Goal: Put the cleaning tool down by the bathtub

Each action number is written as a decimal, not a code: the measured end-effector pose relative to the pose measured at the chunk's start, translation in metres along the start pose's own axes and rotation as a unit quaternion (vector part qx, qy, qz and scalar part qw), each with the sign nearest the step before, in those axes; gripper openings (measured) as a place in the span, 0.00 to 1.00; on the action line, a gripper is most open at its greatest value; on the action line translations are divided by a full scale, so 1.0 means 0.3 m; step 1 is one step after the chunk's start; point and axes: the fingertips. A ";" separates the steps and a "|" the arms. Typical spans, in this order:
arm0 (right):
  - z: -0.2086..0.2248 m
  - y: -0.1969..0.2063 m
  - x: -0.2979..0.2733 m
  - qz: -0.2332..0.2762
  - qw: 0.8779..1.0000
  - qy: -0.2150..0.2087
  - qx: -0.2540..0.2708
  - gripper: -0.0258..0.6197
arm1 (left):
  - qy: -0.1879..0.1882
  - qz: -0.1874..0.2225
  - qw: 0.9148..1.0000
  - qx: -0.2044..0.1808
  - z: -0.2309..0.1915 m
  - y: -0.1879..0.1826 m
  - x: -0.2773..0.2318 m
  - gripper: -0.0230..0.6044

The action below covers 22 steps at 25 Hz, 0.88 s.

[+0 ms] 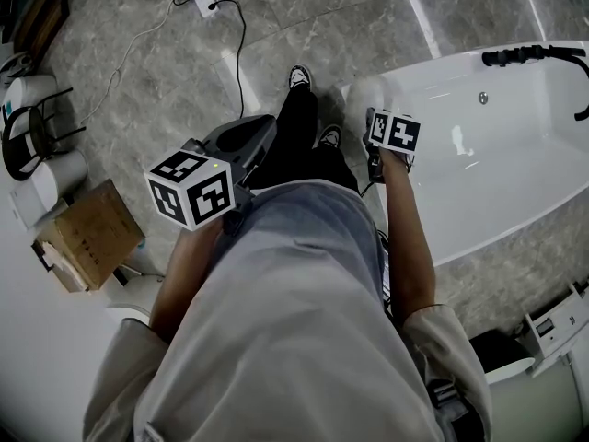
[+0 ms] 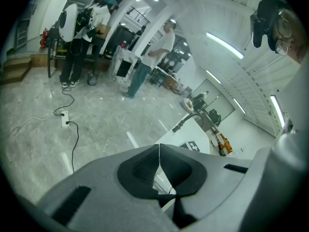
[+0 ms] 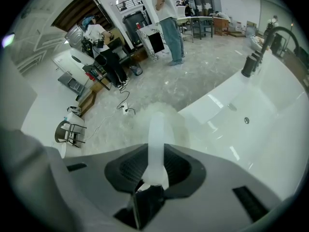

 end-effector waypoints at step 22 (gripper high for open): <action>0.014 -0.034 -0.040 -0.007 1.000 0.008 -0.026 0.18 | -0.007 -0.022 1.000 -0.020 -0.030 0.013 -0.020 0.05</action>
Point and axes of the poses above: the fingertips, and each gripper's own axes: x backward along the fingers, z to its right, y out of its underside, and after that the axes turned 12 degrees about -z, right-handed
